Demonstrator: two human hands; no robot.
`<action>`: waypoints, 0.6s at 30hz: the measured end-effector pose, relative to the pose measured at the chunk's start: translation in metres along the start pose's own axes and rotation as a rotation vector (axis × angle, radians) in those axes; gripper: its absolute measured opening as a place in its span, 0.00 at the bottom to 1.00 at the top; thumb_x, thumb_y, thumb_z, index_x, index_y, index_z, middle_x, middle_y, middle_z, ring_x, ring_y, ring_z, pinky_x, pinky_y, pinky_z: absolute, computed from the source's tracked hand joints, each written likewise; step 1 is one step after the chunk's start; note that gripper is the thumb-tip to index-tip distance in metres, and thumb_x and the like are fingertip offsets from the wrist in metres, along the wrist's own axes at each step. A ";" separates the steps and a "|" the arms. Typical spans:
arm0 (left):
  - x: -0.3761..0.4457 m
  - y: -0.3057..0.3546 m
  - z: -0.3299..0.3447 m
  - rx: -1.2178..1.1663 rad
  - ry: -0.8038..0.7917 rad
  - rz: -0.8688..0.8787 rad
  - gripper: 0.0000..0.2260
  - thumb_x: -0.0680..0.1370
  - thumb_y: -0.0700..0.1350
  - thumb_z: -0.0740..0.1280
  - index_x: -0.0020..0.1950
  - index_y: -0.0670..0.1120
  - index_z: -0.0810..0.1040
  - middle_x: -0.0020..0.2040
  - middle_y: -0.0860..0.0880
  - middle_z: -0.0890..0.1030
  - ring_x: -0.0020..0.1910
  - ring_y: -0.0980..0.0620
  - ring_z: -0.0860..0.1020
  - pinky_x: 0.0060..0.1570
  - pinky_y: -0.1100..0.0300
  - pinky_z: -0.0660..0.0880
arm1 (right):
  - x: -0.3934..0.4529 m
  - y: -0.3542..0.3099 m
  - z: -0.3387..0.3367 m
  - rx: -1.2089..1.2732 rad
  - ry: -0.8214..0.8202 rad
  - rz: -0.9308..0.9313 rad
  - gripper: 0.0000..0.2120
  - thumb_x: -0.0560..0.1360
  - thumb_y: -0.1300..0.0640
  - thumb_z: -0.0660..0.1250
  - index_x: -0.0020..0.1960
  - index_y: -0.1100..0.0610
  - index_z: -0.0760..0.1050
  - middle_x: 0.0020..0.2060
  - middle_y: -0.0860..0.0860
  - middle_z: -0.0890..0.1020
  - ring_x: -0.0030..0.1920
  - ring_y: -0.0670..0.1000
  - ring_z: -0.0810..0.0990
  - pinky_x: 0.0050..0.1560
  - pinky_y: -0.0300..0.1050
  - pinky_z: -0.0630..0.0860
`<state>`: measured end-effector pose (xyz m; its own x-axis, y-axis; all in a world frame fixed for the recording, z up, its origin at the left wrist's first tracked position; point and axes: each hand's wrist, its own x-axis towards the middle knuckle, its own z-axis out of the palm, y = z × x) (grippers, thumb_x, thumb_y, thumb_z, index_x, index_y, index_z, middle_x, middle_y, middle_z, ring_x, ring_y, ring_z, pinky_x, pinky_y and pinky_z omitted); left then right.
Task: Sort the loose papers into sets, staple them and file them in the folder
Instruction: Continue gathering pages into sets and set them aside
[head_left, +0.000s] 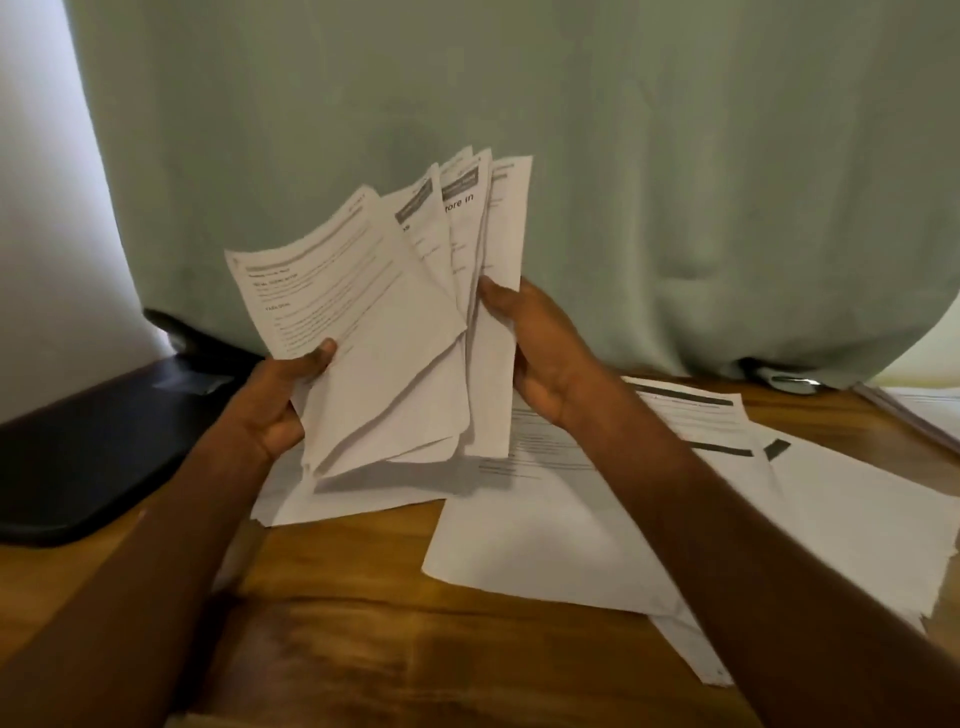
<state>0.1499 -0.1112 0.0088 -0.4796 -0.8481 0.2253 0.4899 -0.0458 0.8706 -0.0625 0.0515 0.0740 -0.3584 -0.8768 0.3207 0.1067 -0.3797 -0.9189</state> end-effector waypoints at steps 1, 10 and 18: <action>0.001 -0.002 -0.004 0.002 -0.006 -0.015 0.26 0.78 0.40 0.67 0.77 0.42 0.71 0.74 0.38 0.73 0.69 0.40 0.75 0.63 0.47 0.77 | 0.002 0.009 0.008 0.023 0.000 0.026 0.17 0.84 0.51 0.65 0.70 0.55 0.77 0.60 0.56 0.85 0.61 0.59 0.83 0.66 0.62 0.77; 0.005 -0.010 -0.016 0.078 -0.147 -0.151 0.23 0.78 0.39 0.66 0.74 0.46 0.75 0.68 0.41 0.80 0.63 0.42 0.81 0.54 0.48 0.84 | -0.009 0.056 0.003 0.307 0.026 0.177 0.19 0.83 0.48 0.65 0.70 0.55 0.76 0.61 0.60 0.84 0.62 0.63 0.82 0.65 0.63 0.77; 0.012 -0.021 -0.022 0.138 0.086 -0.048 0.26 0.75 0.37 0.71 0.73 0.44 0.76 0.68 0.42 0.81 0.69 0.41 0.77 0.71 0.42 0.72 | -0.010 0.059 -0.005 0.192 0.066 0.156 0.16 0.83 0.44 0.62 0.61 0.51 0.82 0.53 0.54 0.87 0.52 0.54 0.87 0.49 0.52 0.84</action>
<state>0.1495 -0.1322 -0.0159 -0.4330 -0.8891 0.1486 0.3608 -0.0198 0.9325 -0.0570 0.0397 0.0157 -0.3827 -0.9105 0.1568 0.3370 -0.2956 -0.8939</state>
